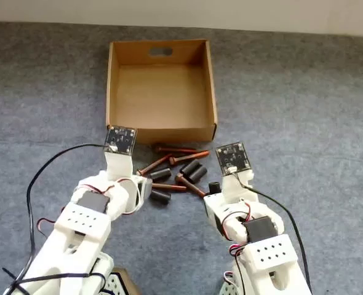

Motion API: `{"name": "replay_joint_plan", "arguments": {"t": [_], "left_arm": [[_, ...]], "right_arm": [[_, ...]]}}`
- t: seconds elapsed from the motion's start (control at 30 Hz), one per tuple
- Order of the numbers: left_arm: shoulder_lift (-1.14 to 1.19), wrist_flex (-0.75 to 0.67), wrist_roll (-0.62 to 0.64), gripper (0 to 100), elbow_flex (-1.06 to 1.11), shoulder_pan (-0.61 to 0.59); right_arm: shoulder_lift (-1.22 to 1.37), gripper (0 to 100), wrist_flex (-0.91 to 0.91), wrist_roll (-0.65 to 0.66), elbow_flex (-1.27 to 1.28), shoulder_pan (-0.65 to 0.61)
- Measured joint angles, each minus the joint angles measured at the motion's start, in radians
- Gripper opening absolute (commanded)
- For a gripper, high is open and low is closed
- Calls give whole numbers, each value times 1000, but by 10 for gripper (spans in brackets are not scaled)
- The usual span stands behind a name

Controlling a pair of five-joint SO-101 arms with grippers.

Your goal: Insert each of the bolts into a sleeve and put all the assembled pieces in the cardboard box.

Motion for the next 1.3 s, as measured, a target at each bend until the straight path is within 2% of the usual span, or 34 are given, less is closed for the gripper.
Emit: {"name": "replay_joint_plan", "arguments": {"t": [0.1, 0.3, 0.5, 0.97, 1.3], "left_arm": [[0, 0, 0, 206, -17, 3], [0, 0, 0, 206, -17, 89], [0, -49, 0, 206, 35, 83], [2, -52, -2, 210, 51, 75], [209, -58, 5, 206, -43, 69]], "right_arm": [[0, 6, 0, 0, 0, 0], [0, 6, 0, 0, 0, 0], [0, 6, 0, 0, 0, 0], [0, 6, 0, 0, 0, 0], [0, 6, 0, 0, 0, 0]]}}
